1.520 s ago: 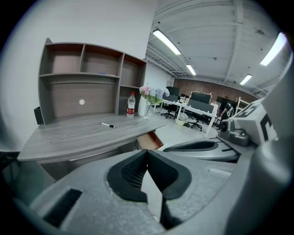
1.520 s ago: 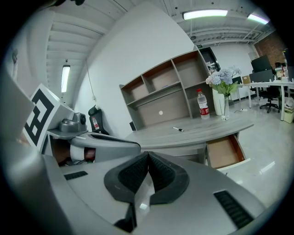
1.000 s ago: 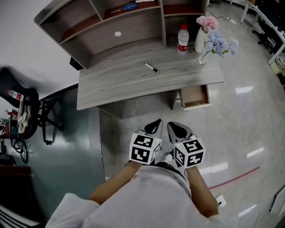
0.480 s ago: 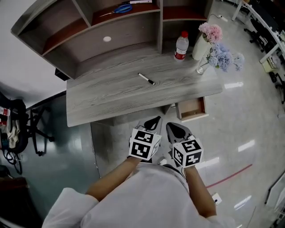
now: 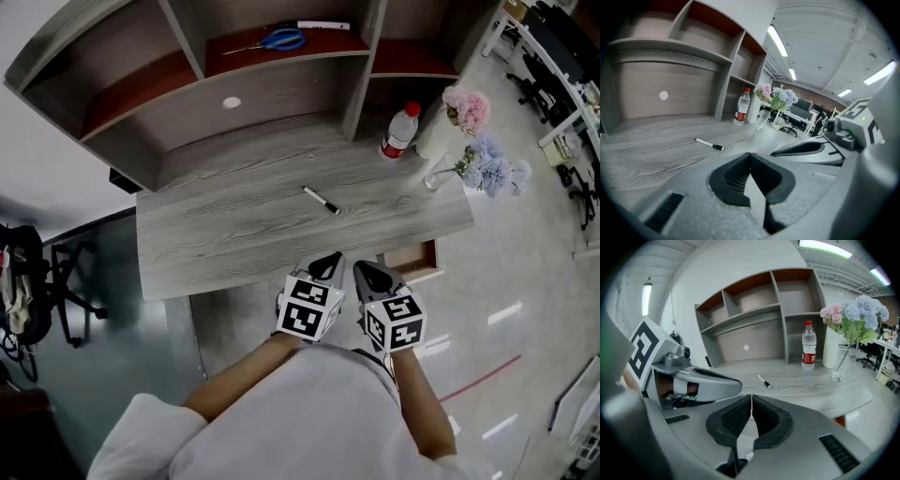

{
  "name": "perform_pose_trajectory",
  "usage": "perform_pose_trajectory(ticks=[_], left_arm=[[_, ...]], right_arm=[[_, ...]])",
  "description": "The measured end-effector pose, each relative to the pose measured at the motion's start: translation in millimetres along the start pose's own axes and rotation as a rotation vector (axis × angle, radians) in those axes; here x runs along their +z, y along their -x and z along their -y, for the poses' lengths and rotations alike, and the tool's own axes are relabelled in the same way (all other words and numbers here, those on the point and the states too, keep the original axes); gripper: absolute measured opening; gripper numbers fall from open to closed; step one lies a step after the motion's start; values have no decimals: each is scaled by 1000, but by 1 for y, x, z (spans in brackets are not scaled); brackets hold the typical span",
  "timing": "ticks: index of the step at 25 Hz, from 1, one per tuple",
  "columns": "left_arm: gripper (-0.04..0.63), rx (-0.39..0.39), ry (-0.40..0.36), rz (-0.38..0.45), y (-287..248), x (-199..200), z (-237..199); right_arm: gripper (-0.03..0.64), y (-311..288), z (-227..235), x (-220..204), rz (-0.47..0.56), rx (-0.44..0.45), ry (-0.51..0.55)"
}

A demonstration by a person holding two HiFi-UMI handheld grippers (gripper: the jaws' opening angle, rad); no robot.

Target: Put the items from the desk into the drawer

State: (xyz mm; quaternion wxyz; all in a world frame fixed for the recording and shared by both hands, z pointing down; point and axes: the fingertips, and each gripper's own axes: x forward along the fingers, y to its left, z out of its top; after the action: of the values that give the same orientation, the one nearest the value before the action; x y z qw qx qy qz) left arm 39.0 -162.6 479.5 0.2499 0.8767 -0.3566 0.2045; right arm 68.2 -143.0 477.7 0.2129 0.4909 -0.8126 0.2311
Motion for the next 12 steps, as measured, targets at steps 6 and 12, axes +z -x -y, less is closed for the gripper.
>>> perform_pose_trajectory(ticks=[6,12], left_arm=[[3,-20,1,17,-6,16,-25],[3,-8,30,21,-10,19,-43]], right_arm=[[3,-34,3,12,-47,-38,37],[3,-61,1,20,-70,-24,78]])
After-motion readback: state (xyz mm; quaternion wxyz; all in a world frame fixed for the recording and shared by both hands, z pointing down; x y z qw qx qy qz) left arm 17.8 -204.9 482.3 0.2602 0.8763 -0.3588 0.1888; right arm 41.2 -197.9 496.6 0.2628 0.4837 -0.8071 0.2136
